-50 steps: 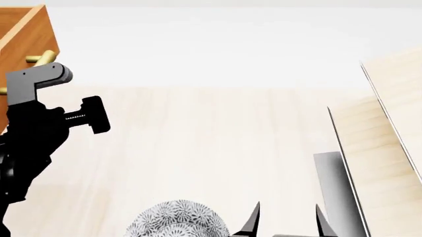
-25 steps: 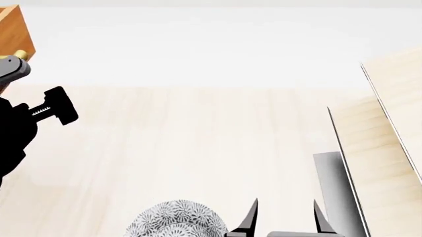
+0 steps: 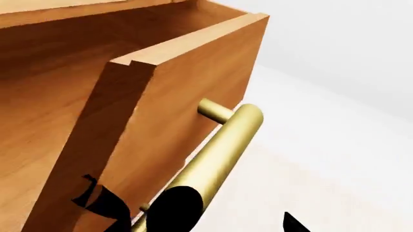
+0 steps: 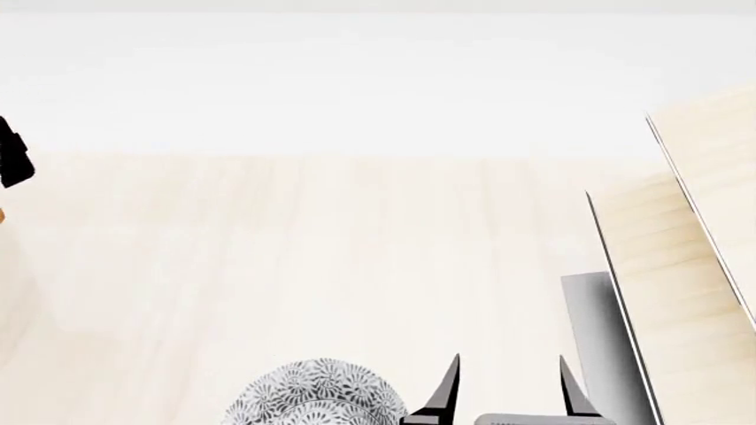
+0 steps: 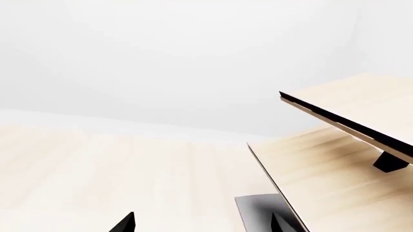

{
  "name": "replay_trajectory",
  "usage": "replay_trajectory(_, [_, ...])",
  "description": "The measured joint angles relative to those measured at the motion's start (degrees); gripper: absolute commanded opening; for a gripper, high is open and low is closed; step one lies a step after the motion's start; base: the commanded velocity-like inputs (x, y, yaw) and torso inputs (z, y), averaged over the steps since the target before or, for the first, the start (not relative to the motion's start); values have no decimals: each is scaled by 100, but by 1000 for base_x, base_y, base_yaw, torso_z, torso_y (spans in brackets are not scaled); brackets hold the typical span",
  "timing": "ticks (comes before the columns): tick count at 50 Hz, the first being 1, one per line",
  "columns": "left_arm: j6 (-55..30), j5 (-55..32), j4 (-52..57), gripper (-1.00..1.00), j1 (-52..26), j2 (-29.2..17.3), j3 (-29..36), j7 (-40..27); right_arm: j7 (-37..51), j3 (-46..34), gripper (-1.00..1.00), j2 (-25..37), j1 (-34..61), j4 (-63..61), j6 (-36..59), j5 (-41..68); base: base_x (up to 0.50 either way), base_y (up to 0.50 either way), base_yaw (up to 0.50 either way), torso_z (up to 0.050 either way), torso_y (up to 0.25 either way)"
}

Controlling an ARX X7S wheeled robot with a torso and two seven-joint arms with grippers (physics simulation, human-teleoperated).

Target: Close the top drawer of the cabinet.

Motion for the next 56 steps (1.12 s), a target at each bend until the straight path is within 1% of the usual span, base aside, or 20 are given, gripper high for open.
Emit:
replay_trajectory(12, [28,-62,0,100,-154,-288,-53,-377,9,-31,100,12,26,16,-4,0,0,0,0,0,0])
replay_trajectory(21, [63,-59,0,100,-219,-504,-96,-532,16,-51,100,28,29,11,9,11,0,0,0,0,0])
replay_trajectory(29, [106,-105,0,100,-279,-729,-291,-607,26,-65,100,40,33,10,21,25,0,0,0,0,0])
replay_trajectory(42, [127,28,-1,100,-371,-794,-1024,-595,54,-84,100,32,62,33,12,39,10,7,9,0,0])
replay_trajectory(56, [150,227,-1,100,-412,-802,-1476,-564,277,204,100,47,130,90,77,235,15,15,15,0,0])
